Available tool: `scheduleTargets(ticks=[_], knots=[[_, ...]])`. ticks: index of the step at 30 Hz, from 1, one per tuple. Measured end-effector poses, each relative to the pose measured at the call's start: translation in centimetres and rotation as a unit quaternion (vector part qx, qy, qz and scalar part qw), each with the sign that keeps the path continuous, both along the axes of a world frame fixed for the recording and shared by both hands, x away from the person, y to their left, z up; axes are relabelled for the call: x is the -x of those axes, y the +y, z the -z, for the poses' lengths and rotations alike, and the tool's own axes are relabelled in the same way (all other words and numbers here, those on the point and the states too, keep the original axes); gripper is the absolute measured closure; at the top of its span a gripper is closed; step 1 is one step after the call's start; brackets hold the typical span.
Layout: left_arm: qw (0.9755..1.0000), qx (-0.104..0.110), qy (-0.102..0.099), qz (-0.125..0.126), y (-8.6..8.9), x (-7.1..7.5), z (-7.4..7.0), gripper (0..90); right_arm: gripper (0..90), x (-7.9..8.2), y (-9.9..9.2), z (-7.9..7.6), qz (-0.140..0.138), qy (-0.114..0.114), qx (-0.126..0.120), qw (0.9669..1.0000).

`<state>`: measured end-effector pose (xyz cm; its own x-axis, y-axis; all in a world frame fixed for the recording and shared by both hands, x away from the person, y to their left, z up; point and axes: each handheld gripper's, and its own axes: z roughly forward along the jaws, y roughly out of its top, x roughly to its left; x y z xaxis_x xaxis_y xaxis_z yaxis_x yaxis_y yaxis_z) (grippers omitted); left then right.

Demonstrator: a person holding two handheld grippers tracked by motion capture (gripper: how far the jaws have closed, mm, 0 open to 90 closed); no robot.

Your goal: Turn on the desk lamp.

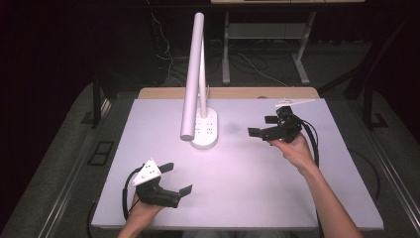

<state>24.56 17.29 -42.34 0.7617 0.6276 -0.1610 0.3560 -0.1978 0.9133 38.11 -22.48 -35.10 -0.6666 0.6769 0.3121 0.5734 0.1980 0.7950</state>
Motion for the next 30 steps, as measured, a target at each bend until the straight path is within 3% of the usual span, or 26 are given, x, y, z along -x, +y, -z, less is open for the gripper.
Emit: scheduleTargets(ticks=[17,30], knots=[[1.0000,0.000,-0.001,0.002,0.0,0.0,-0.1,0.0,0.1,5.4,-2.7,1.3,-0.001,-0.006,0.000,1.0000],[1.0000,-0.002,-0.002,0.000,0.0,0.2,-0.1,0.0,0.1,10.5,-6.0,4.6,0.023,0.001,0.004,0.9997]])
